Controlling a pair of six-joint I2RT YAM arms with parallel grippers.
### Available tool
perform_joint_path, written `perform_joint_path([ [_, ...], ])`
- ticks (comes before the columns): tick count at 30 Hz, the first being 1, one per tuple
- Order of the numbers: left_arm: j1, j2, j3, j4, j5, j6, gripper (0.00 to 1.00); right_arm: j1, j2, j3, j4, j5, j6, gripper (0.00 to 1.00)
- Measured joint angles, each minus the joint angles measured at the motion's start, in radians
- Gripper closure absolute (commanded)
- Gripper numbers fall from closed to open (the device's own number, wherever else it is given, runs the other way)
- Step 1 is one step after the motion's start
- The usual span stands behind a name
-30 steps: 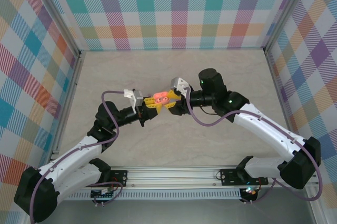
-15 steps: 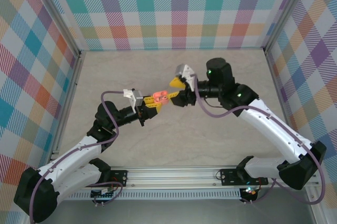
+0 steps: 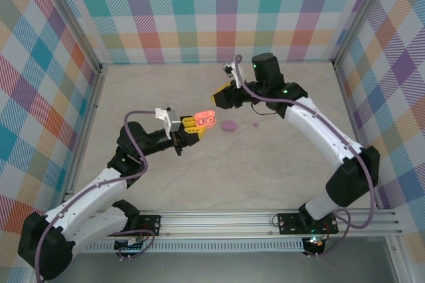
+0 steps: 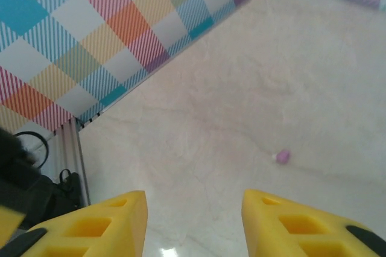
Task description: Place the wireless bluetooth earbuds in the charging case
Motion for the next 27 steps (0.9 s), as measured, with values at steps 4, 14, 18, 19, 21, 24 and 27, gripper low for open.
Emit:
perform_joint_path([
  [4, 0.000, 0.008, 0.014, -0.020, 0.010, 0.022, 1.00, 0.006, 0.055, 0.005, -0.012, -0.047, 0.065, 0.57],
  [14, 0.000, 0.022, 0.014, -0.052, -0.006, 0.041, 1.00, 0.040, 0.038, -0.005, 0.019, -0.199, 0.100, 0.61],
  [18, -0.001, 0.027, 0.014, -0.049, -0.009, 0.044, 1.00, 0.039, -0.002, -0.050, 0.023, -0.215, 0.099, 0.61],
  [19, -0.001, 0.031, 0.015, -0.050, -0.010, 0.044, 1.00, 0.037, -0.011, -0.060, 0.023, -0.216, 0.099, 0.60],
  [21, -0.002, 0.040, 0.015, -0.054, -0.007, 0.043, 1.00, 0.037, -0.023, -0.066, 0.024, -0.216, 0.098, 0.60],
  [24, -0.003, 0.055, 0.015, -0.052, -0.025, 0.042, 1.00, 0.040, -0.048, -0.072, 0.023, -0.219, 0.087, 0.59],
  [27, -0.003, 0.059, 0.015, -0.052, -0.040, 0.033, 1.00, 0.040, -0.076, -0.077, 0.023, -0.218, 0.071, 0.59],
])
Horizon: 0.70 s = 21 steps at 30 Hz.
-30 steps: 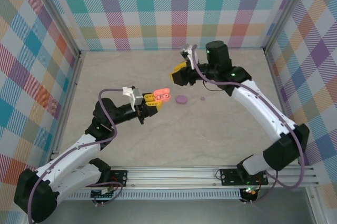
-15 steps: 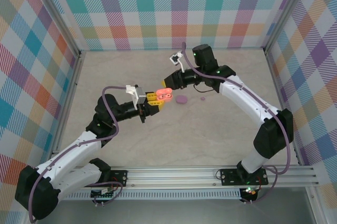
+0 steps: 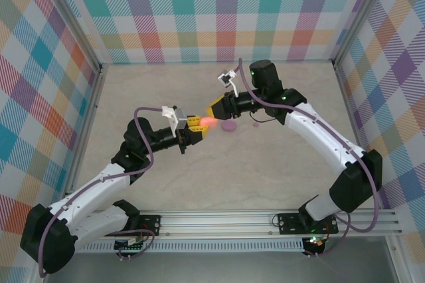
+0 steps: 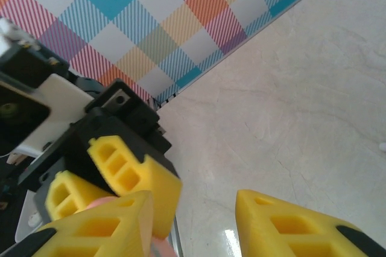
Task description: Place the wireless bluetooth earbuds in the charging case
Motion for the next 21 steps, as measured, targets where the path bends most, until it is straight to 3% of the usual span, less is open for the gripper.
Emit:
perform_joint_path([
  [7, 0.001, 0.000, 0.000, -0.001, -0.032, -0.021, 1.00, -0.003, -0.039, -0.022, 0.008, 0.040, -0.023, 0.50],
  [13, 0.042, 0.022, 0.004, -0.026, -0.029, -0.114, 1.00, -0.010, -0.183, -0.197, 0.108, 0.167, -0.067, 0.45],
  [17, 0.058, 0.027, 0.007, -0.083, -0.024, -0.148, 1.00, 0.010, -0.266, -0.278, 0.137, 0.240, -0.277, 0.41],
  [21, 0.065, 0.027, 0.019, -0.148, -0.010, -0.176, 1.00, 0.098, -0.250, -0.275, 0.120, 0.348, -0.563, 0.38],
])
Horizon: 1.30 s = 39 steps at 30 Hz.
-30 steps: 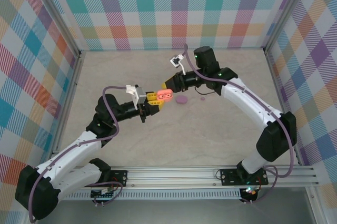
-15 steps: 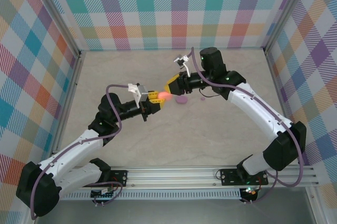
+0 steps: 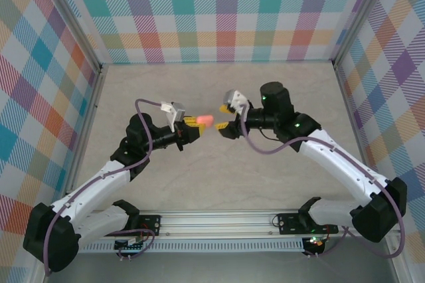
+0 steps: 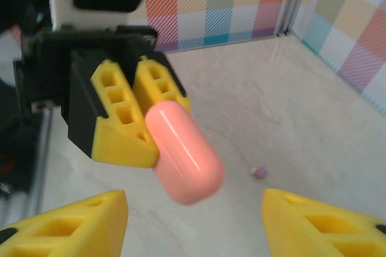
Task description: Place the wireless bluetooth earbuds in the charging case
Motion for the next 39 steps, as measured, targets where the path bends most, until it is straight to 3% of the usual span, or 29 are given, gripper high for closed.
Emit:
perform_joint_path([
  [7, 0.003, -0.001, -0.002, 0.000, 0.023, -0.076, 1.00, 0.061, 0.080, 0.005, 0.001, 0.088, -0.261, 0.34],
  [19, 0.004, -0.002, -0.003, 0.017, 0.024, -0.134, 1.00, 0.164, 0.117, -0.014, 0.115, 0.254, -0.466, 0.34],
  [31, 0.004, -0.005, -0.003, 0.012, 0.009, -0.158, 1.00, 0.176, 0.117, -0.027, 0.169, 0.300, -0.523, 0.63],
  [32, 0.004, -0.008, -0.003, 0.009, 0.007, -0.158, 0.94, 0.176, 0.117, -0.027, 0.171, 0.301, -0.523, 0.65],
  [35, 0.003, -0.021, -0.003, -0.006, -0.005, -0.153, 0.48, 0.177, 0.117, -0.027, 0.174, 0.300, -0.520, 0.67],
  [37, 0.004, -0.037, -0.003, -0.018, -0.033, -0.154, 0.02, 0.182, 0.119, -0.027, 0.170, 0.313, -0.509, 0.68],
  [39, 0.004, -0.058, -0.003, -0.032, -0.072, -0.154, 0.00, 0.182, 0.126, -0.026, 0.166, 0.333, -0.484, 0.70],
])
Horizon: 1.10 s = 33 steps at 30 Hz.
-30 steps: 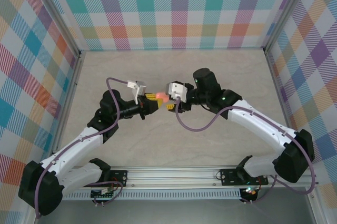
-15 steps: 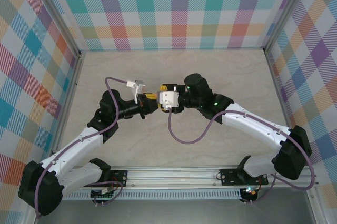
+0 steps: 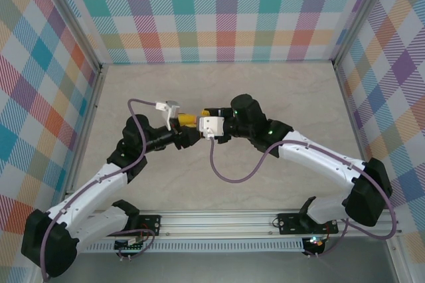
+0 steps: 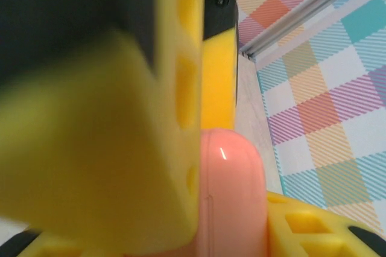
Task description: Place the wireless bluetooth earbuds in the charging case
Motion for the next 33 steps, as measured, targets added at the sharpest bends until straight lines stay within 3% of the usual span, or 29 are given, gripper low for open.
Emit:
perform_joint_path([
  [6, 0.003, -0.083, 0.000, -0.102, -0.202, 0.033, 0.00, -0.061, 0.002, 0.011, -0.055, 0.039, 0.159, 0.70],
  [12, 0.007, -0.099, 0.011, -0.243, -0.386, 0.062, 0.00, -0.283, 0.035, 0.072, -0.205, 0.071, 0.410, 0.65],
  [18, 0.011, 0.001, 0.070, -0.354, -0.409, 0.068, 0.00, -0.548, 0.220, 0.164, -0.359, 0.080, 0.687, 0.68],
  [24, 0.021, 0.029, 0.075, -0.373, -0.423, 0.028, 0.00, -0.743, 0.412, 0.172, -0.428, 0.054, 0.880, 0.69],
  [33, 0.042, 0.056, 0.114, -0.457, -0.423, 0.002, 0.00, -0.804, 0.690, 0.369, -0.565, 0.081, 0.930, 0.67],
])
